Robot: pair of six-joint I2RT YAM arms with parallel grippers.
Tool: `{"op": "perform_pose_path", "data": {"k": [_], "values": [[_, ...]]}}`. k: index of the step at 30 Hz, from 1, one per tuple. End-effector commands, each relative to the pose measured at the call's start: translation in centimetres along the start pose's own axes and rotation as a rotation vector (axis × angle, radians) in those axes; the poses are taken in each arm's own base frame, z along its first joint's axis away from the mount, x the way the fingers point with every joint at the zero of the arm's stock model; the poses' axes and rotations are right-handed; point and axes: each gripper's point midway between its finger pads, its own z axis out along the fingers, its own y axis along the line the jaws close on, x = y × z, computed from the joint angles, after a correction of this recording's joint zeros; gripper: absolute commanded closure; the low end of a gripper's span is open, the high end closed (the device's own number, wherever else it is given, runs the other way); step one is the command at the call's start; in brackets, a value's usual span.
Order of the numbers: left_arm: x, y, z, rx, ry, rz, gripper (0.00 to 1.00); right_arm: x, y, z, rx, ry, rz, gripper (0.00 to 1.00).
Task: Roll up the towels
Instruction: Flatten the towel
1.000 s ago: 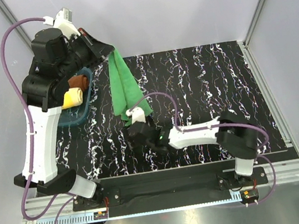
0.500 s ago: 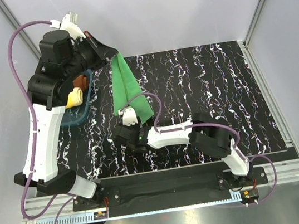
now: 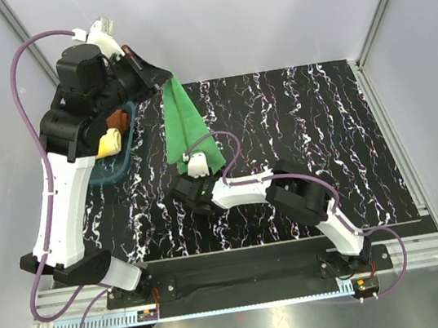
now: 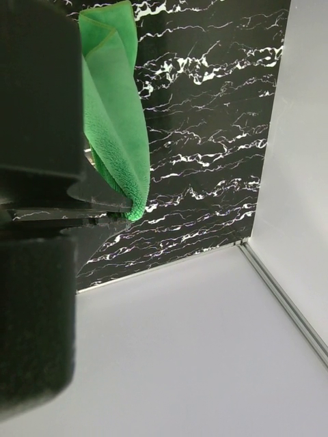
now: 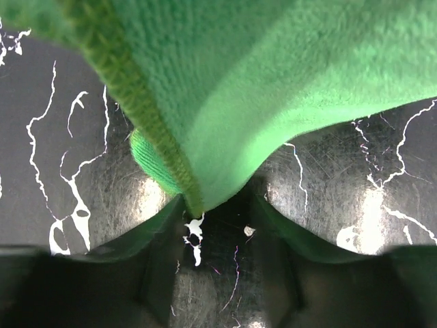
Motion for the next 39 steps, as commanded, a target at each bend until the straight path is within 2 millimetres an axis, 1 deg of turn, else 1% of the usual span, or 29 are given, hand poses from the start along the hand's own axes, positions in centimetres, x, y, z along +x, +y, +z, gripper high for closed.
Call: {"op": "perform_pose_path", "data": {"k": [1, 2, 5, 7, 10, 11, 13, 14, 15, 16, 17, 18, 19, 20, 21, 22, 23, 24, 25, 26, 28, 29, 31, 32, 34, 35, 36, 38, 39], "values": [[-2.6, -2.8, -1.9, 0.096, -0.104, 0.028, 1.00, -0.5, -0.6, 0.9, 0.048, -0.021, 0.029, 0.53], [-2.7, -2.8, -2.0, 0.097, -0.106, 0.027, 1.00, -0.5, -0.8, 1.1, 0.056, -0.023, 0.026, 0.55], [-3.1, -3.1, -2.5, 0.095, -0.115, 0.040, 1.00, -1.2, -1.5, 1.0, 0.069, -0.044, 0.036, 0.59], [-3.3, -3.2, -2.7, 0.096, -0.120, 0.046, 1.00, -1.8, -1.7, 0.9, 0.064, -0.062, 0.052, 0.64], [-3.3, -3.2, -2.7, 0.096, -0.120, 0.045, 1.00, -2.4, -2.9, 0.7, 0.081, -0.088, 0.051, 0.88], [-3.3, -3.2, -2.8, 0.095, -0.121, 0.048, 1.00, -3.2, -3.1, 0.2, 0.081, -0.103, 0.061, 1.00], [-3.4, -2.9, -2.6, 0.081, -0.128, 0.054, 1.00, -3.5, -4.0, -0.4, 0.097, -0.113, 0.054, 1.00], [-3.6, -2.9, -2.8, 0.078, -0.134, 0.057, 1.00, -4.5, -4.2, -1.4, 0.083, -0.127, 0.071, 1.00], [-3.6, -2.6, -2.5, 0.069, -0.134, 0.061, 1.00, -4.9, -4.4, -1.8, 0.079, -0.135, 0.080, 1.00], [-3.7, -2.3, -2.4, 0.054, -0.135, 0.065, 1.00, -4.5, -5.2, -2.3, 0.084, -0.133, 0.067, 1.00], [-4.0, -2.4, -2.7, 0.052, -0.144, 0.075, 1.00, -5.8, -5.7, -3.6, 0.073, -0.156, 0.092, 1.00], [-4.3, -2.0, -2.6, 0.039, -0.149, 0.073, 1.00, -6.0, -6.2, -4.6, 0.069, -0.170, 0.098, 1.00], [-4.1, -1.4, -2.1, 0.020, -0.131, 0.073, 1.00, -6.7, -6.8, -5.5, 0.067, -0.203, 0.114, 1.00], [-4.1, -1.1, -1.9, 0.011, -0.126, 0.077, 1.00, -7.1, -8.5, -7.1, 0.056, -0.220, 0.125, 1.00], [-4.2, -0.8, -1.9, 0.003, -0.126, 0.084, 1.00, -7.5, -9.3, -8.1, 0.043, -0.238, 0.136, 1.00], [-4.3, -0.1, -1.8, -0.014, -0.120, 0.080, 1.00, -6.6, -10.9, -8.5, 0.045, -0.239, 0.114, 1.00], [-4.2, 0.3, -1.7, -0.024, -0.116, 0.082, 1.00, -8.7, -11.5, -10.8, -0.004, -0.278, 0.160, 1.00], [-4.2, 1.0, -1.6, -0.040, -0.111, 0.080, 1.00, -9.2, -12.3, -11.7, -0.017, -0.296, 0.165, 1.00], [-4.0, 1.1, -1.6, -0.039, -0.106, 0.082, 1.00, -8.8, -13.5, -12.2, -0.015, -0.294, 0.145, 1.00], [-4.0, 1.2, -1.9, -0.039, -0.110, 0.084, 1.00, -10.5, -14.3, -14.1, -0.050, -0.330, 0.181, 1.00], [-3.5, 1.6, -1.6, -0.039, -0.097, 0.084, 1.00, -11.1, -15.5, -15.4, -0.060, -0.341, 0.160, 1.00], [-3.4, 1.7, -1.7, -0.036, -0.093, 0.087, 1.00, -12.3, -16.1, -16.7, -0.081, -0.361, 0.172, 1.00], [-2.8, 2.3, -1.4, -0.051, -0.070, 0.090, 1.00, -13.2, -17.0, -17.7, -0.089, -0.364, 0.148, 1.00], [-2.7, 2.8, -1.2, -0.061, -0.063, 0.096, 1.00, -14.5, -18.4, -18.0, -0.083, -0.381, 0.168, 1.00], [-1.9, 3.7, -0.5, -0.069, -0.029, 0.096, 1.00, -15.7, -19.4, -18.1, -0.107, -0.374, 0.161, 1.00], [-1.8, 4.0, -0.2, -0.068, -0.019, 0.105, 1.00, -17.3, -22.0, -17.5, -0.064, -0.391, 0.201, 1.00], [-1.6, 4.8, 0.5, -0.081, -0.003, 0.101, 1.00, -17.7, -22.9, -17.3, -0.059, -0.382, 0.202, 1.00], [-0.9, 5.6, 1.4, -0.082, 0.034, 0.098, 1.00, -19.6, -24.2, -17.4, -0.078, -0.392, 0.201, 1.00], [-0.8, 6.1, 1.9, -0.083, 0.045, 0.099, 1.00, -20.6, -25.9, -16.9, -0.041, -0.399, 0.214, 1.00]]}}
